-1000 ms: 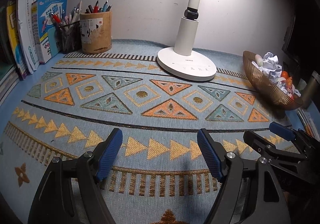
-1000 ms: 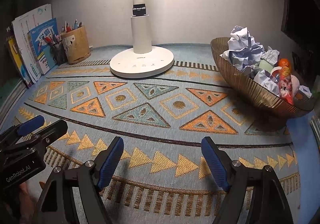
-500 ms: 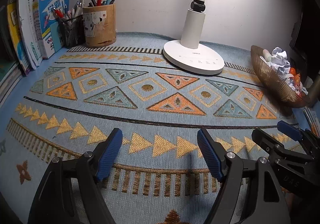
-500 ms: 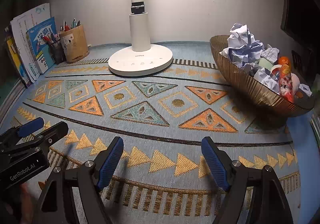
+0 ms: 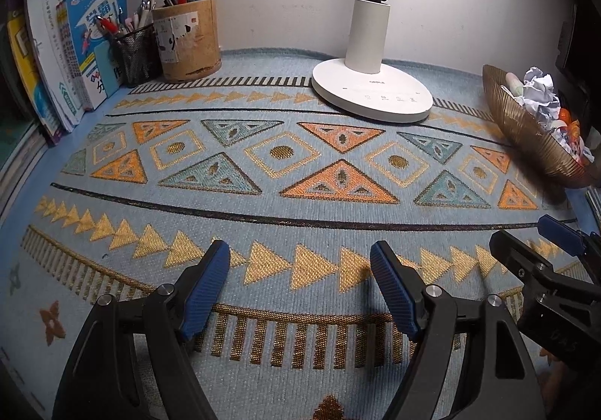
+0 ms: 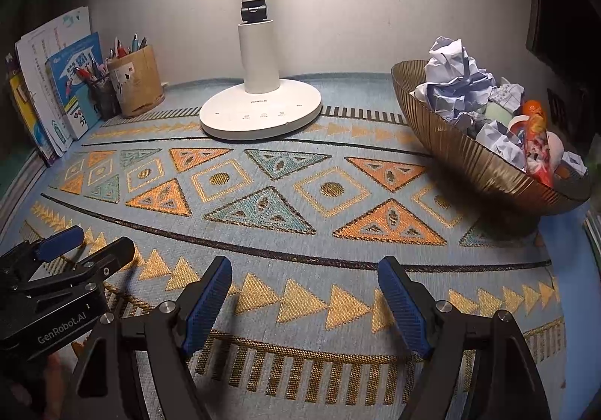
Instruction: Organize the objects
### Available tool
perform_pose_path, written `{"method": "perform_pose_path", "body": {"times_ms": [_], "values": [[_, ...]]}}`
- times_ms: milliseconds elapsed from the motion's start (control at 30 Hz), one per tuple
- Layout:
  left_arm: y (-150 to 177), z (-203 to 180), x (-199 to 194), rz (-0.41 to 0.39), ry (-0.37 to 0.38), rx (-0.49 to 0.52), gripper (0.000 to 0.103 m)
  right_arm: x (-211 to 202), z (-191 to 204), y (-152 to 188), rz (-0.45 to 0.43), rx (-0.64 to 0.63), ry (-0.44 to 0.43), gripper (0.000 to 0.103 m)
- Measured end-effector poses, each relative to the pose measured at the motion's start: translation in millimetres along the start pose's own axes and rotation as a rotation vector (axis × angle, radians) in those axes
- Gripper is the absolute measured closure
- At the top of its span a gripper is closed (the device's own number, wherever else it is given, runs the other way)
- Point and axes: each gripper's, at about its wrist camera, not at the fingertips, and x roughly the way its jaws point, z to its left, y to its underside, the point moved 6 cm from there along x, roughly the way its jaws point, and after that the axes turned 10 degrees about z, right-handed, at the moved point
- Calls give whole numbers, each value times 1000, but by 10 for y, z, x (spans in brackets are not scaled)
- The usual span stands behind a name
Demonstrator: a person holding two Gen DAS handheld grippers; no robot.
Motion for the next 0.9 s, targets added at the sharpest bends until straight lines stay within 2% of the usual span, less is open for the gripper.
{"method": "perform_pose_path", "body": {"times_ms": [300,400,467,700,767,867,900], "values": [[1,-29,85,46,-43,22,25,19,-9,1,11,9,-4,24],[2,24,106,60,-46,-8,15,21,-38,7,15,20,-6,24],[-6,71,153,87,-38,-34,0,29,-61,18,27,29,0,24],[-21,29,165,85,-35,-10,0,114,-125,72,94,58,-20,23],[-28,31,172,84,-38,-12,0,142,-129,80,109,64,-28,17],[-34,36,177,84,-38,-11,0,164,-115,97,118,58,-12,13],[-33,33,178,84,-38,-11,0,175,-103,102,125,52,-6,8]]}}
